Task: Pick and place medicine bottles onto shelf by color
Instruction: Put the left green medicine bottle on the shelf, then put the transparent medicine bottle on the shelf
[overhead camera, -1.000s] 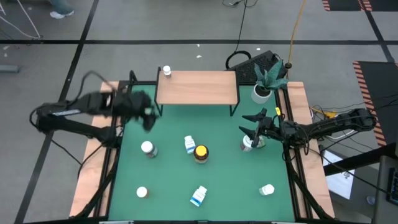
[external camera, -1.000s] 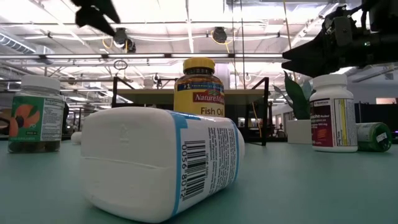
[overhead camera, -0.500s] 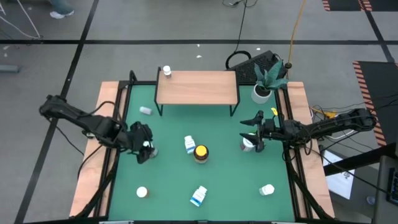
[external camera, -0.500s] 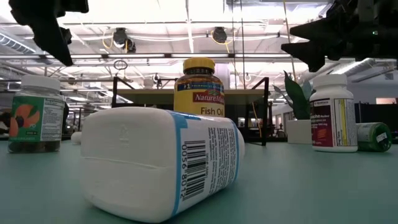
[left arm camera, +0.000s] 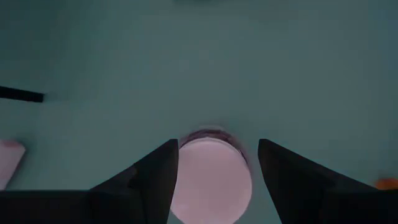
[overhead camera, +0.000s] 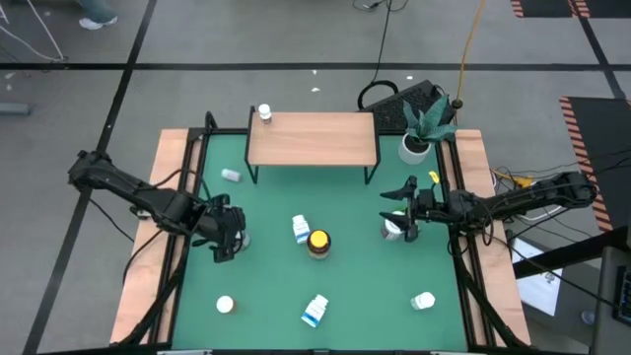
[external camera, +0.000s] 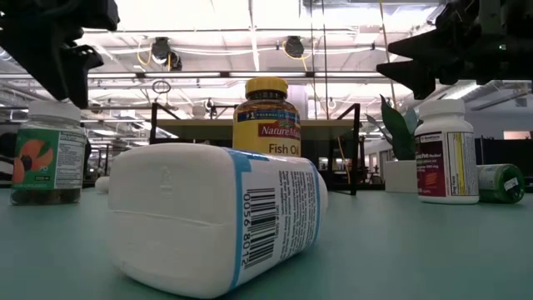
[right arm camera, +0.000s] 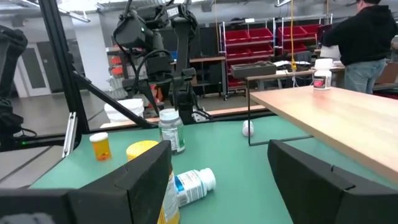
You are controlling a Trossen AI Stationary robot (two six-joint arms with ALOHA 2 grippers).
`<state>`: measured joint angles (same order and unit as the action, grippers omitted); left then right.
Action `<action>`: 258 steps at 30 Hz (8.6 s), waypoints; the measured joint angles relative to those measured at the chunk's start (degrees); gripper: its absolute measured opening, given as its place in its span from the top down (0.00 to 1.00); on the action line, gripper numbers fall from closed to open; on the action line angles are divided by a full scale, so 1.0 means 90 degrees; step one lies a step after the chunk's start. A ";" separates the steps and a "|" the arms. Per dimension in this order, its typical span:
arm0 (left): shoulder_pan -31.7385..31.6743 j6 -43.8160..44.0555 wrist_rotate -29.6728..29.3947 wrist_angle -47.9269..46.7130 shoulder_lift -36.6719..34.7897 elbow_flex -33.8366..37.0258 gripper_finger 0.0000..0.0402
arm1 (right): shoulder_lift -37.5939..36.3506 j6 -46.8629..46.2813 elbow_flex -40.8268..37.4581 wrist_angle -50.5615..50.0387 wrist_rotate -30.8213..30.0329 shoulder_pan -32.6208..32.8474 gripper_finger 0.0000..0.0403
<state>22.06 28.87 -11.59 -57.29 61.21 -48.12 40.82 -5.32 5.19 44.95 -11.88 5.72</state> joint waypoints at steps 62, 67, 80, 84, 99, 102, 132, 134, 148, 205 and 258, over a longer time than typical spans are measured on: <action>-0.0049 0.1994 -0.0052 -0.0819 -0.0014 0.0016 0.23 | -0.0002 -0.0002 -0.0007 -0.0073 0.0000 0.0000 0.35; -0.0049 0.1977 -0.0052 -0.0484 -0.0014 0.0291 0.21 | -0.0002 -0.0005 -0.0007 -0.0073 0.0000 0.0000 0.35; -0.0097 0.1692 -0.0217 -0.0428 -0.0009 0.0218 0.44 | -0.0001 -0.0003 -0.0007 -0.0054 0.0000 0.0000 0.35; -0.0292 0.1455 -0.0220 -0.0434 -0.0009 -0.0106 0.44 | -0.0001 -0.0003 -0.0007 -0.0019 0.0000 0.0000 0.35; -0.1904 -0.0842 -0.0246 -0.1136 0.0910 -0.3010 0.41 | -0.0002 0.0044 -0.0007 0.0032 -0.0021 0.0000 0.35; -0.2321 -0.1491 -0.0259 -0.1472 0.1395 -0.3834 0.41 | -0.0001 0.0045 -0.0007 0.0032 -0.0024 0.0000 0.35; -0.6995 -0.4847 0.1325 -0.1158 0.3229 -0.5308 0.40 | 0.0005 0.0163 -0.0005 -0.0117 -0.0051 -0.0012 0.35; -0.7039 -0.4867 0.1354 -0.1153 0.3288 -0.5314 0.40 | 0.0005 0.0164 -0.0006 -0.0117 -0.0051 -0.0012 0.35; -0.7062 -0.4981 0.1303 -0.0604 0.3320 -0.5272 0.37 | 0.0005 0.0167 -0.0005 -0.0226 -0.0049 -0.0012 0.35; -0.5425 -0.2123 0.0226 -0.2516 0.0019 -0.3363 0.21 | 0.0007 0.0095 -0.0002 -0.0401 -0.0039 -0.0015 0.35; -0.6289 0.2318 -0.0431 -0.0471 0.0615 0.0685 0.21 | 0.0007 -0.0221 -0.0002 -0.0233 -0.0199 -0.0015 0.35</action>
<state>-34.54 49.73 -15.46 -61.54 66.74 -41.95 40.88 -7.31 5.17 42.85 -13.67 5.58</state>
